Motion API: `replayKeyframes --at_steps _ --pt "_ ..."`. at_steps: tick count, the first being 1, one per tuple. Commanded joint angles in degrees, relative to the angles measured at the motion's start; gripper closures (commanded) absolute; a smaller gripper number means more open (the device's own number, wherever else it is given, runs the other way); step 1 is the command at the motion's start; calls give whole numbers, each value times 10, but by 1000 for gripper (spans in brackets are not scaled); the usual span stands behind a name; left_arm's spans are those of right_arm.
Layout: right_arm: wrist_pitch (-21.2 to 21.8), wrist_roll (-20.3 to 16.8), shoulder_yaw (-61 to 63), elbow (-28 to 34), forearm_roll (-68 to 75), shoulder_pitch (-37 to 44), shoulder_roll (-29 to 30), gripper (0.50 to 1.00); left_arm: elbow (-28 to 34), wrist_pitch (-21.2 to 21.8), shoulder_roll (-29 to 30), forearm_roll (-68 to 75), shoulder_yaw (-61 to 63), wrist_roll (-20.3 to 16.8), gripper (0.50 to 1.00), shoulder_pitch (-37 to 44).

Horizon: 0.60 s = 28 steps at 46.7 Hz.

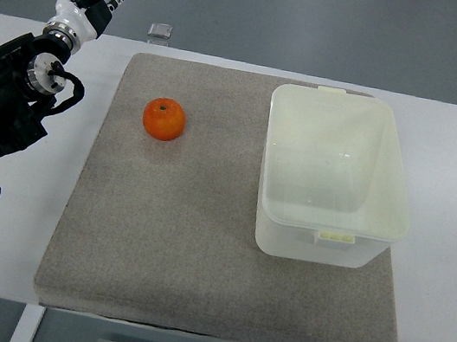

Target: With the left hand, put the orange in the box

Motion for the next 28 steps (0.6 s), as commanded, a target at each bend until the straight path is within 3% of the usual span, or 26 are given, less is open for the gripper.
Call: replayKeyframes --at_steps 1,21,28 --pt "0 0 0 0 0 0 0 574 -1 1 6 -3 0 0 506 0" --pt "0 0 0 0 0 0 0 574 -7 0 7 5 6 3 506 0" --pt "0 0 0 0 1 0 0 574 -14 -1 16 6 72 4 506 -9"
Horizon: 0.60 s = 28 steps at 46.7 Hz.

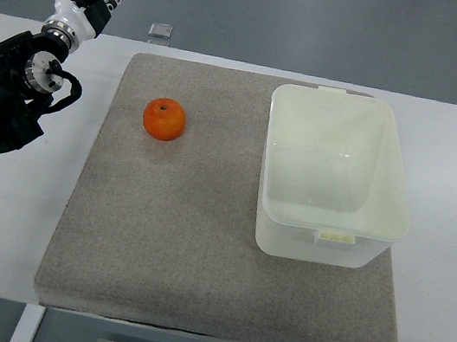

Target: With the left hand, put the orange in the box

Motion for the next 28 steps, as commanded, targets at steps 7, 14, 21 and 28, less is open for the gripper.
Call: replayKeyframes --at_steps 7,14,21,28 --pt "0 0 0 0 0 0 0 574 -19 -6 13 0 83 0 508 -14" --pt "0 0 0 0 0 0 0 574 -54 -11 38 37 88 1 508 -22" --pt "0 0 0 0 0 0 0 574 -108 -19 66 175 139 1 508 -43" --pt "0 0 0 0 0 0 0 574 -146 -26 94 258 155 0 508 -54"
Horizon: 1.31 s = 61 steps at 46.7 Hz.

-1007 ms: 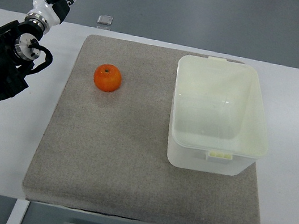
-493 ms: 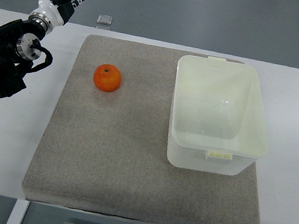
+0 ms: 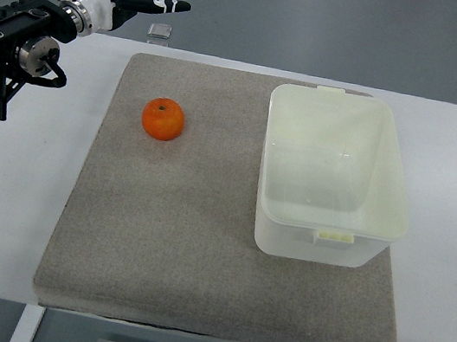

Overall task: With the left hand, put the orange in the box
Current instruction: 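Swing the left hand over the orange, fingers pointing down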

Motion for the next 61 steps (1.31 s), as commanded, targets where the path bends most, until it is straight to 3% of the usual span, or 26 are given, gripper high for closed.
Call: replayKeyframes --at_steps 1,7,15,25,31,43,51,61 --pt "0 0 0 0 -1 0 0 574 -12 -4 10 35 3 0 508 -1" --pt "0 0 0 0 -1 0 0 574 -14 -15 12 105 26 -2 508 -9" --pt "0 0 0 0 -1 0 0 574 -28 -64 26 210 28 -14 510 -20" --pt "0 0 0 0 -1 0 0 574 -73 -67 54 393 28 -141 510 -40" --pt "0 0 0 0 0 0 0 574 -96 -74 75 454 36 -187 508 -51" --pt "0 0 0 0 -1 0 0 574 -102 -162 85 475 79 -189 529 -66" --pt "0 0 0 0 0 0 0 574 -103 -165 102 487 96 -189 531 -73" --pt "0 0 0 0 0 0 0 574 -104 -137 102 616 131 -189 589 -87"
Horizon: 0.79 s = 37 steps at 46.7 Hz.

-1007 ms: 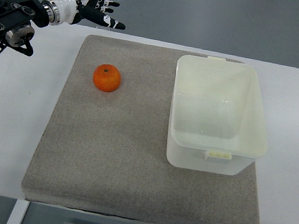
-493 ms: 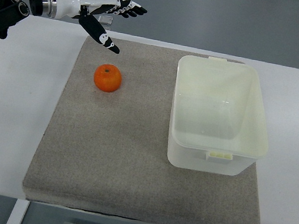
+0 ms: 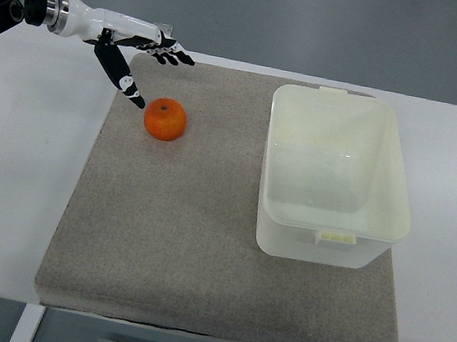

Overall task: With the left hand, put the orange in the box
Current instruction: 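Swing the left hand over the orange, fingers pointing down, then lower the left hand around the orange and close the fingers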

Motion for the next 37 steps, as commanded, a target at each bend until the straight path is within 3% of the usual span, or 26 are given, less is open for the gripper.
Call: replayKeyframes --at_steps 1,7,19,37 --pt "0 0 0 0 1 0 0 574 0 29 -4 59 0 0 589 -1" --pt "0 0 0 0 1 0 0 574 -5 88 -8 100 2 0 583 -2" --pt "0 0 0 0 1 0 0 574 -43 89 -8 114 2 0 572 -12" --pt "0 0 0 0 0 0 0 574 -44 89 -26 164 3 0 566 -8"
